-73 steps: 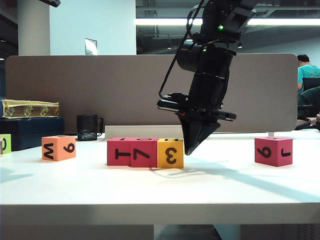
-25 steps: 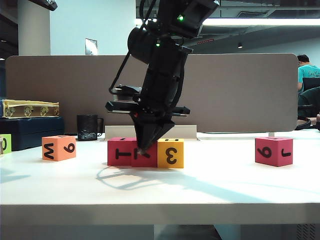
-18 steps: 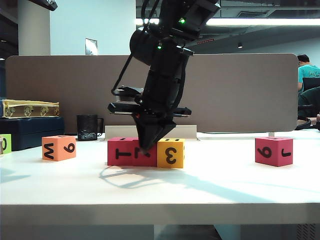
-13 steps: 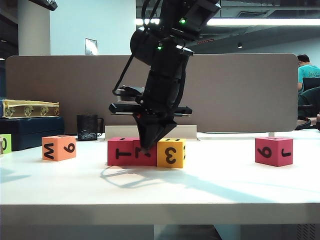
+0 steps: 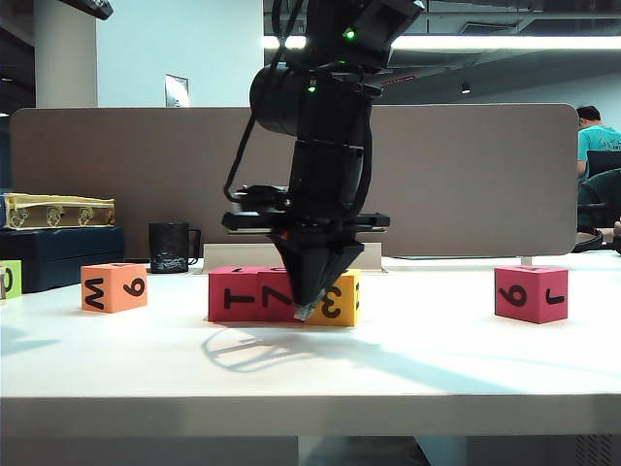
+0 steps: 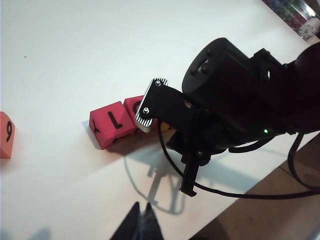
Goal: Select the appropriate blocks from the scattered letter blocks on the table and arrange them in a row to spell out "ALOHA".
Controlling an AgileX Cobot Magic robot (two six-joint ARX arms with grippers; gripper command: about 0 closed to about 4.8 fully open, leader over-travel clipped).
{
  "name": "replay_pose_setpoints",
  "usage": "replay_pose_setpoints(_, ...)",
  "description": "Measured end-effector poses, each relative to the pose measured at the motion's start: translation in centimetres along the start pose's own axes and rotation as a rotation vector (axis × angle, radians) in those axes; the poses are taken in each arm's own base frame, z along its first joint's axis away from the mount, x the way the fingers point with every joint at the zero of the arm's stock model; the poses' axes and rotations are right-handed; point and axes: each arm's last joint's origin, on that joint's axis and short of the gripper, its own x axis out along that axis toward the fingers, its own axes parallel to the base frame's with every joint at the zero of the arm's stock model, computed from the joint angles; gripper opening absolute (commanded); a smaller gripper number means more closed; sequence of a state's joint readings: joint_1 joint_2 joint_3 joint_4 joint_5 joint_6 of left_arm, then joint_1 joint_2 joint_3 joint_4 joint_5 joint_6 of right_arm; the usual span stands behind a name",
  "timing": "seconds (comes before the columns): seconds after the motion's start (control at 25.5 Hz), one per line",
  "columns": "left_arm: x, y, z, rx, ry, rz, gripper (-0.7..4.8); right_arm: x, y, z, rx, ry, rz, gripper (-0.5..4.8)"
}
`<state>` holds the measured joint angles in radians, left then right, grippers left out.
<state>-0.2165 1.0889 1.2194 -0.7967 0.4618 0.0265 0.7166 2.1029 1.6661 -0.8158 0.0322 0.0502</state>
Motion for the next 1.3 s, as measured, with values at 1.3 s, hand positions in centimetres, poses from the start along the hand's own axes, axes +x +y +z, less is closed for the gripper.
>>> replay_pose_setpoints(1.3, 0.0, 0.0, 0.0, 0.0, 0.0, 0.0, -0.06, -3.3, -2.7, -0.8, 0.017, 0.03, -0.2, -0.06)
